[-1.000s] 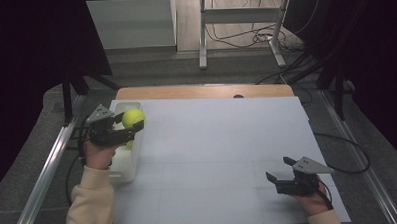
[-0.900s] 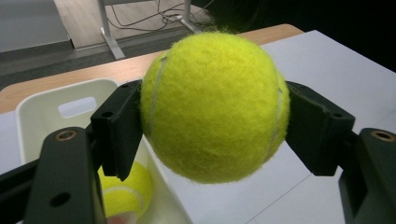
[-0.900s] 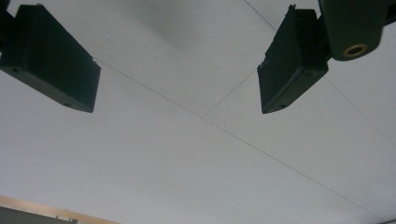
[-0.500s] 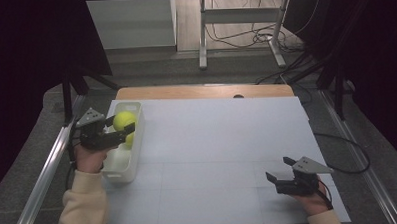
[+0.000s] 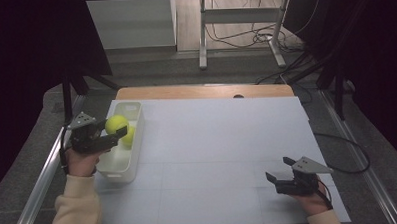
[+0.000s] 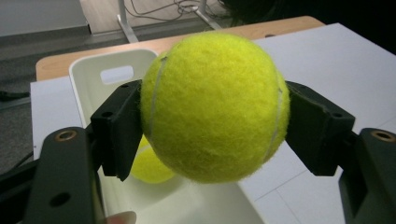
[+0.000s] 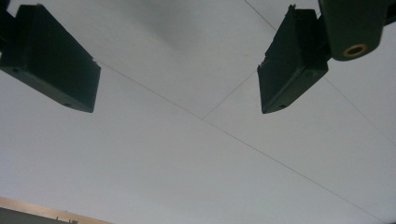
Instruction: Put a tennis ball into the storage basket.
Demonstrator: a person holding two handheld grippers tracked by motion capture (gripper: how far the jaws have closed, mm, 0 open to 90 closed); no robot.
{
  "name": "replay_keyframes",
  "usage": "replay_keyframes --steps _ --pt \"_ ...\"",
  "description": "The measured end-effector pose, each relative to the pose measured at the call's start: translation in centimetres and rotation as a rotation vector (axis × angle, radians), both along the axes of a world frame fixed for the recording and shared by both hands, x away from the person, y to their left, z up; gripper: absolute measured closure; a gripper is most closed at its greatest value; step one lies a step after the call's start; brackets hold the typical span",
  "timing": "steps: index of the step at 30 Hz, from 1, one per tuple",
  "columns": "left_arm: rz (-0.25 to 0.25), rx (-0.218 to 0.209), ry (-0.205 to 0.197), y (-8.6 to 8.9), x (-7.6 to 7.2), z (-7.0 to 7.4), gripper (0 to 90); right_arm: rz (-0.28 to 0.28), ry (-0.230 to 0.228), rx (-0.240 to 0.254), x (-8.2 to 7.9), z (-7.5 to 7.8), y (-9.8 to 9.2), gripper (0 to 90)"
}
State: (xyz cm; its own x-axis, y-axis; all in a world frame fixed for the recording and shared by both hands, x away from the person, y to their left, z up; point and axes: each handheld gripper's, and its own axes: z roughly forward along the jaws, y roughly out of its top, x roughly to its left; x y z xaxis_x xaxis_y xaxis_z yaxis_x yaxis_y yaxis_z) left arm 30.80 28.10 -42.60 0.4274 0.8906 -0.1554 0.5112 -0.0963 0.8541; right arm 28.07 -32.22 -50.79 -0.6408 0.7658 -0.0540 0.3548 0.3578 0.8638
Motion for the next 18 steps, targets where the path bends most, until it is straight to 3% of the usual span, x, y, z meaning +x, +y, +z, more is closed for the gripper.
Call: replay_keyframes --steps 9,18 --pt "0.000 0.025 0.029 0.3 -0.1 -0.5 26.8 0.000 -0.001 0.001 0.0 0.0 0.0 13.6" --pt "-0.007 0.072 0.084 0.5 0.1 -1.3 26.7 -0.001 -0.001 -0.003 0.0 0.0 0.0 13.6"
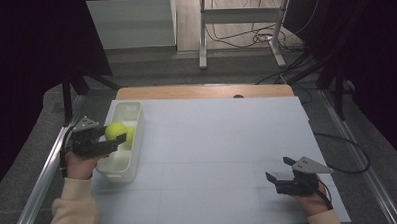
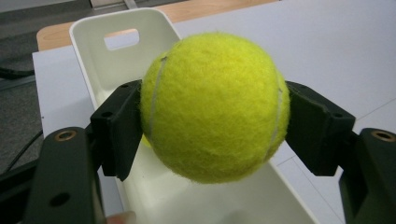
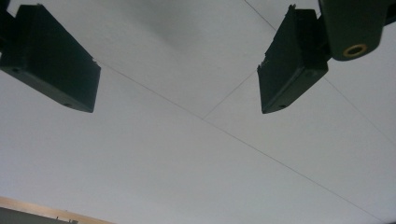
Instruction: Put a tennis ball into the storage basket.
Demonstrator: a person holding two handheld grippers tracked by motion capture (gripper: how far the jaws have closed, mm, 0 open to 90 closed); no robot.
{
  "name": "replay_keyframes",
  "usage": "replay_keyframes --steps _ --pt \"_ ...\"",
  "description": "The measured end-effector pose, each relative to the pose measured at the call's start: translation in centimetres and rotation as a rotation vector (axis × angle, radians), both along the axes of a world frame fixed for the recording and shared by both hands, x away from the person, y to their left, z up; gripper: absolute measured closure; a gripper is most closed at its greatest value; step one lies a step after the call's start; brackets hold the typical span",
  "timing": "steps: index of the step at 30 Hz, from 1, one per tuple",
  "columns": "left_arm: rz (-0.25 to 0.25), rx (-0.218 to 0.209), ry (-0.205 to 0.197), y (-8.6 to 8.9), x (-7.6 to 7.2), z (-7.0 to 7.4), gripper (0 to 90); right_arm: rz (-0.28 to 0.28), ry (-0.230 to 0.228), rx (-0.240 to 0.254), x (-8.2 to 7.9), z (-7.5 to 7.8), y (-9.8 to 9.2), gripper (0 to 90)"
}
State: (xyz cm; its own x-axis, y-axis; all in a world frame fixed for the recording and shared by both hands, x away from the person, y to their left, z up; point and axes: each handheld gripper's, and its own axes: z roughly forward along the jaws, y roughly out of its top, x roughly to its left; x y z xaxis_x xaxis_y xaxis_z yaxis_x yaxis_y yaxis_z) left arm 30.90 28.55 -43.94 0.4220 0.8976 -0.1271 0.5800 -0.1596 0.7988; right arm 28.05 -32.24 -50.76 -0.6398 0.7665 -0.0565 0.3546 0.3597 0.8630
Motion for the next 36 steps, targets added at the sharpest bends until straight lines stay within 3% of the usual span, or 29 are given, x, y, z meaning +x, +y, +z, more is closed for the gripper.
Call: replay_keyframes --steps 9,23,25,28,33,36 --pt "0.000 0.017 0.039 0.19 0.06 -0.75 26.6 0.002 0.000 0.003 0.02 -0.02 -0.01 13.6" --pt "-0.013 0.026 0.056 0.16 0.16 -1.05 25.3 -0.001 0.001 -0.002 0.02 -0.02 0.00 13.6" --pt "-0.006 0.024 0.053 0.17 0.17 -1.01 17.9 -0.001 0.001 -0.002 0.01 -0.01 0.00 13.6" --pt "0.019 0.013 0.041 0.36 0.11 -0.78 13.9 -0.001 0.001 -0.002 0.00 -0.01 0.02 13.6" --pt "0.023 -0.003 0.025 0.46 0.04 -0.72 11.4 -0.001 0.001 -0.003 0.01 -0.03 0.05 13.6" --pt "0.000 -0.008 -0.002 0.13 -0.26 -0.50 11.4 -0.002 0.003 -0.002 0.02 -0.02 0.05 13.6"
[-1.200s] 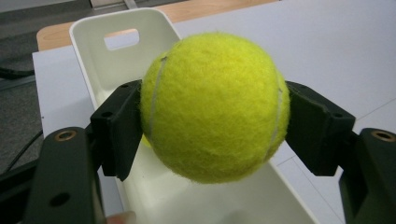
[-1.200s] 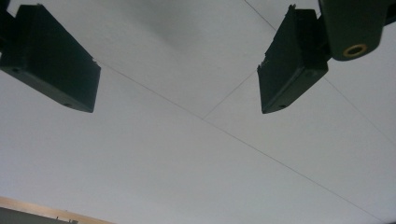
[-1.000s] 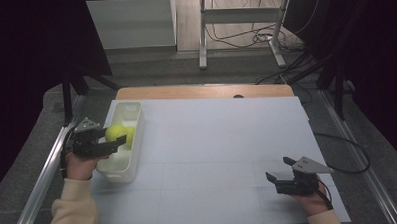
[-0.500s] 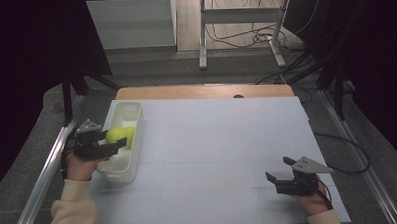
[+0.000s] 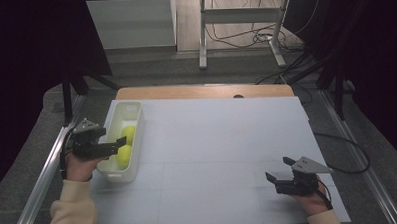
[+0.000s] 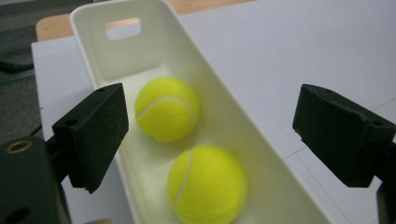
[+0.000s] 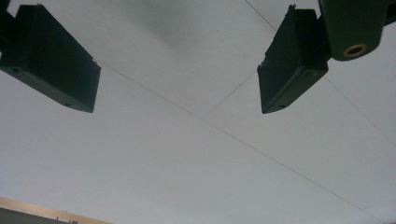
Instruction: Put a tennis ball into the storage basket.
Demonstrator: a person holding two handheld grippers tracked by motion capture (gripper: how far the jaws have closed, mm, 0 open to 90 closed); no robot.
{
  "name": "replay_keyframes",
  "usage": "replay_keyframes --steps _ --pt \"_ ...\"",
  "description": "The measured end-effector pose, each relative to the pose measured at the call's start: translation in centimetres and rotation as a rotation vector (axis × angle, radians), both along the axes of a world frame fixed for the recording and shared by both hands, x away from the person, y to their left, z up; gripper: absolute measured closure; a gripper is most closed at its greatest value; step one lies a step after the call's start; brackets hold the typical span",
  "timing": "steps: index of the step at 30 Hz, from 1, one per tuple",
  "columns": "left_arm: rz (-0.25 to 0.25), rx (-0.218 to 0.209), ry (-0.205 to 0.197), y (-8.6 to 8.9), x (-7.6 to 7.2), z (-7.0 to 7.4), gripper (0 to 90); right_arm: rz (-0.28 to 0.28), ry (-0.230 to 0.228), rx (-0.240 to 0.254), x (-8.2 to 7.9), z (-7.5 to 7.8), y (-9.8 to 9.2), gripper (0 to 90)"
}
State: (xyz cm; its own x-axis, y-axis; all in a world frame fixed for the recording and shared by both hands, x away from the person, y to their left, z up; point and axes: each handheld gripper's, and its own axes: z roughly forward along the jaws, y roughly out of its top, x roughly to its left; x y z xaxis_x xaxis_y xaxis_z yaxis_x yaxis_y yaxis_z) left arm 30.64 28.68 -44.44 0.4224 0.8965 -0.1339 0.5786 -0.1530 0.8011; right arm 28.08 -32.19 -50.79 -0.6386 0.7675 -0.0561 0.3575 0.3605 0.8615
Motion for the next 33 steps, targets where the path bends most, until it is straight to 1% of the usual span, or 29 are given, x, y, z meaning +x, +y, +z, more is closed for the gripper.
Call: replay_keyframes --steps 3,4,5,8,11,12,13,15,17,18,21,25,28,33 --pt "-0.032 -0.016 -0.036 -0.3 -0.5 0.4 11.8 0.000 0.001 0.002 0.0 0.0 0.0 13.6" --pt "-0.039 -0.025 -0.045 -0.3 -0.6 0.5 12.1 0.001 0.001 0.002 0.1 0.0 -0.1 13.6" --pt "-0.056 -0.042 -0.059 -0.5 -0.7 0.6 12.3 0.001 0.001 0.003 0.1 0.0 -0.1 13.6" --pt "-0.088 -0.053 -0.083 -1.0 -0.9 0.8 11.9 0.004 -0.002 0.009 0.1 0.0 -0.1 13.6" --pt "-0.101 -0.067 -0.099 -1.5 -1.2 0.9 11.8 0.009 0.001 0.013 0.2 0.0 0.0 13.6" --pt "-0.101 -0.067 -0.099 -1.5 -1.2 0.9 12.0 0.009 0.001 0.013 0.2 0.0 0.0 13.6" --pt "-0.104 -0.076 -0.104 -1.7 -1.2 0.9 12.0 0.011 0.001 0.015 0.2 0.0 0.0 13.6" --pt "-0.117 -0.083 -0.104 -2.0 -1.3 1.1 12.3 0.014 0.000 0.018 0.2 0.0 0.0 13.6" --pt "-0.132 -0.079 -0.107 -2.6 -1.4 1.2 12.3 0.015 -0.001 0.017 0.3 0.0 0.0 13.7" --pt "-0.148 -0.077 -0.108 -2.9 -1.5 1.3 12.3 0.017 -0.001 0.021 0.3 0.0 0.0 13.6" --pt "-0.159 -0.078 -0.107 -3.4 -1.6 1.3 12.4 0.019 0.002 0.019 0.3 0.0 0.0 13.6" --pt "-0.190 -0.079 -0.100 -4.4 -1.7 1.1 12.6 0.023 -0.002 0.012 0.2 0.0 0.1 13.6" --pt "-0.208 -0.073 -0.106 -5.1 -1.8 1.1 12.6 0.029 -0.002 0.016 0.2 0.0 0.2 13.7" --pt "-0.237 -0.077 -0.109 -5.9 -2.2 0.7 13.1 0.037 0.001 0.009 0.2 0.0 0.3 13.7"
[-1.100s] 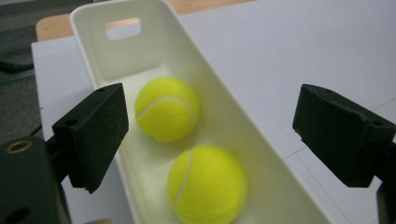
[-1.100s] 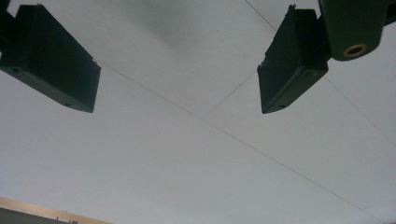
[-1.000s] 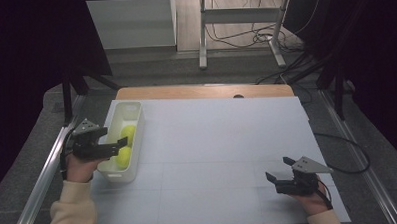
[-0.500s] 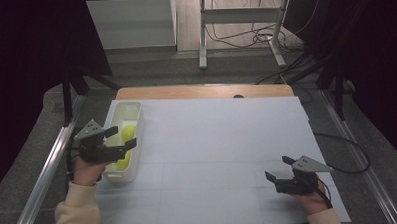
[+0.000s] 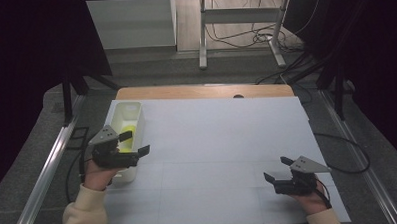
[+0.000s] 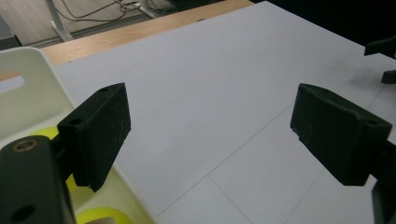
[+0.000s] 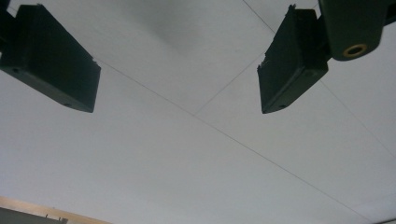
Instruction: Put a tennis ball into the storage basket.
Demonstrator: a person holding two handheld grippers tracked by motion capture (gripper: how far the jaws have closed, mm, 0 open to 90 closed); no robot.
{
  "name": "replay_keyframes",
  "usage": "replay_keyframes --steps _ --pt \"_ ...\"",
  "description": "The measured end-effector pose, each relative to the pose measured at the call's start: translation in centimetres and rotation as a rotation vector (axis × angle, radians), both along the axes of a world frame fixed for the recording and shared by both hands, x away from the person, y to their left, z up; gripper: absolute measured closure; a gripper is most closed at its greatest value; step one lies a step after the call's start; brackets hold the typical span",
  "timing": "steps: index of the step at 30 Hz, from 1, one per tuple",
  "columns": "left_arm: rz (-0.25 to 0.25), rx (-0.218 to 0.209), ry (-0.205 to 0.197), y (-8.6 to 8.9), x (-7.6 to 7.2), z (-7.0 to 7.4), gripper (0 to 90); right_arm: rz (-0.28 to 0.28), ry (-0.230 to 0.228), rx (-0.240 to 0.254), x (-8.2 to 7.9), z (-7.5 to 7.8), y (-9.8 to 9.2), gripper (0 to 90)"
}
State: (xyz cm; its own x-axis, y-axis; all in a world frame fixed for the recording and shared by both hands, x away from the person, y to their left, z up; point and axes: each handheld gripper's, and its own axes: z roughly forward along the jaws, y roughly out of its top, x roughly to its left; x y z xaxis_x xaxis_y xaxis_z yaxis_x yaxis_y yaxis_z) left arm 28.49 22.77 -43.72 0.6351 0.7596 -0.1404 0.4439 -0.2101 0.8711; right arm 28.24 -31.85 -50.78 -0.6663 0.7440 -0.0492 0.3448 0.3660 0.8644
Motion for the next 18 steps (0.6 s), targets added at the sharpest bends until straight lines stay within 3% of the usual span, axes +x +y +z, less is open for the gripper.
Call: replay_keyframes --steps 7,9,18 --pt "-0.048 -0.015 -0.027 -1.3 -0.9 -0.5 13.1 0.004 0.001 -0.007 -0.1 0.0 0.1 13.6" --pt "-0.071 -0.036 -0.029 -2.0 -1.1 -0.9 13.3 0.007 0.002 -0.007 0.0 0.0 0.1 13.6" --pt "-0.156 -0.027 -0.023 -4.6 -2.1 -1.7 13.8 0.017 0.000 -0.004 -0.2 0.1 0.3 13.6"
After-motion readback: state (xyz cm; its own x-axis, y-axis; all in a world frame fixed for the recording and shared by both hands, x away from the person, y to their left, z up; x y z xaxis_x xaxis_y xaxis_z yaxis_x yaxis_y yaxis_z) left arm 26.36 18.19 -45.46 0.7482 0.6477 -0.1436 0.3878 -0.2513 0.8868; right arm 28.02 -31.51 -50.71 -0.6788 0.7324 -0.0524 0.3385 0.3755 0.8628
